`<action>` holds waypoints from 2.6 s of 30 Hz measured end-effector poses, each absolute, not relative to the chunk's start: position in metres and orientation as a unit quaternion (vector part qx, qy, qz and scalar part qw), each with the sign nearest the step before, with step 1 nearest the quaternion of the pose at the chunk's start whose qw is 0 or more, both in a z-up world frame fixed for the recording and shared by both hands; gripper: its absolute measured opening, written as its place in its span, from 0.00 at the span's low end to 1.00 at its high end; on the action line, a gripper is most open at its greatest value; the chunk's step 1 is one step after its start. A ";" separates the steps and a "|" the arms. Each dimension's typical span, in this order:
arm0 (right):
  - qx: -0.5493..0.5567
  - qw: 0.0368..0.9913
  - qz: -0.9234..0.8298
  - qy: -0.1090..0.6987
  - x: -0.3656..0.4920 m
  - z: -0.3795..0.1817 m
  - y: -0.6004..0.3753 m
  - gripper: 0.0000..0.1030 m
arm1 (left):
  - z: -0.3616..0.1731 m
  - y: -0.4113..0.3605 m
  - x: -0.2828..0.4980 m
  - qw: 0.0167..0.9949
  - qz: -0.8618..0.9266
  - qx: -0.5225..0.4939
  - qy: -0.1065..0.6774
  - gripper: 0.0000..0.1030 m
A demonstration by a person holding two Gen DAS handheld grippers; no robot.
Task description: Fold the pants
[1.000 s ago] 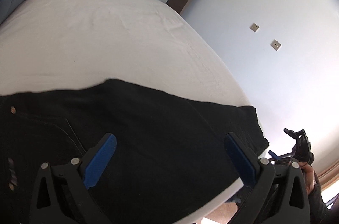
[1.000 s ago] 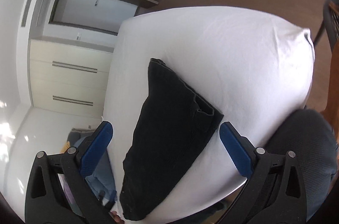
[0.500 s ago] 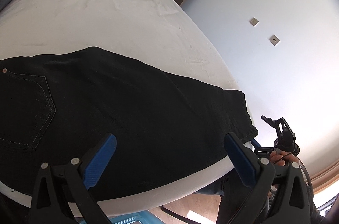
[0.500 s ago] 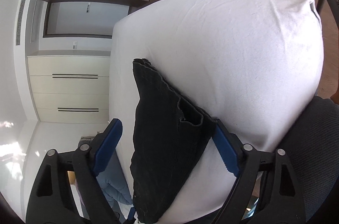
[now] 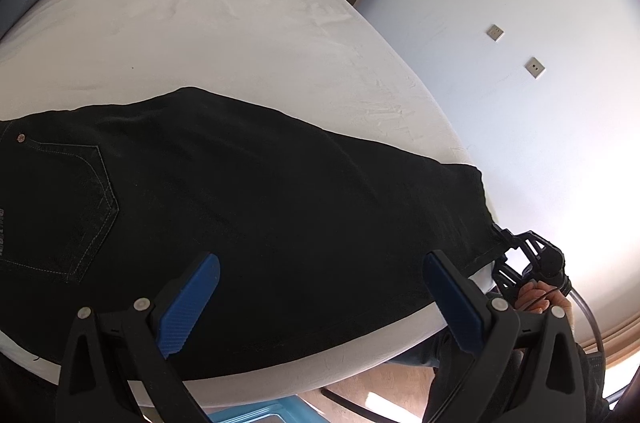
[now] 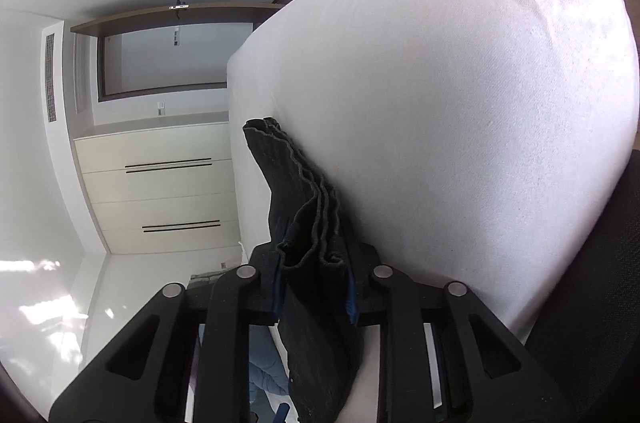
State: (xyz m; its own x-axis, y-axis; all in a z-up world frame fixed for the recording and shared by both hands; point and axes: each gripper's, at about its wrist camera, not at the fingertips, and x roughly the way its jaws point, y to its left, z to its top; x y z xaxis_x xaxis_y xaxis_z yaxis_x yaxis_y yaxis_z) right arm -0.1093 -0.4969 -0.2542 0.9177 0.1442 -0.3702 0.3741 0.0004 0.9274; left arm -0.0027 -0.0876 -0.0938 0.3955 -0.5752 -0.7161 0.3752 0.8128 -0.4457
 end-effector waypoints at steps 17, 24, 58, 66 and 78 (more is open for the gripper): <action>0.626 0.733 -0.136 0.226 -0.097 -0.230 -0.493 0.11 | -0.093 -0.110 0.004 0.849 -0.229 -0.017 0.476 1.00; 0.586 0.754 -0.164 0.249 -0.086 -0.217 -0.487 0.11 | -0.100 -0.105 0.011 0.846 -0.222 -0.024 0.483 1.00; 0.038 0.914 -0.017 0.403 0.003 -0.138 -0.195 0.11 | -0.140 -0.173 0.122 0.666 -0.355 -0.184 0.629 0.58; 0.013 0.915 0.016 0.403 -0.015 -0.125 -0.162 0.11 | -0.127 -0.153 0.117 0.678 -0.377 -0.152 0.613 0.07; 0.007 0.893 0.115 0.434 0.010 -0.133 -0.079 0.11 | -0.127 -0.081 0.148 0.699 -0.351 -0.094 0.616 0.07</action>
State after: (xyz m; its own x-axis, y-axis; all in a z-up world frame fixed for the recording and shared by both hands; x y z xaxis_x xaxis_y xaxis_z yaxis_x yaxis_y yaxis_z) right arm 0.0099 -0.0795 -0.1333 0.5967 0.2119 -0.7740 -0.2000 0.9733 0.1122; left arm 0.1482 -0.0815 -0.1275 -0.0059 -0.6074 -0.7944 0.3748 0.7351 -0.5649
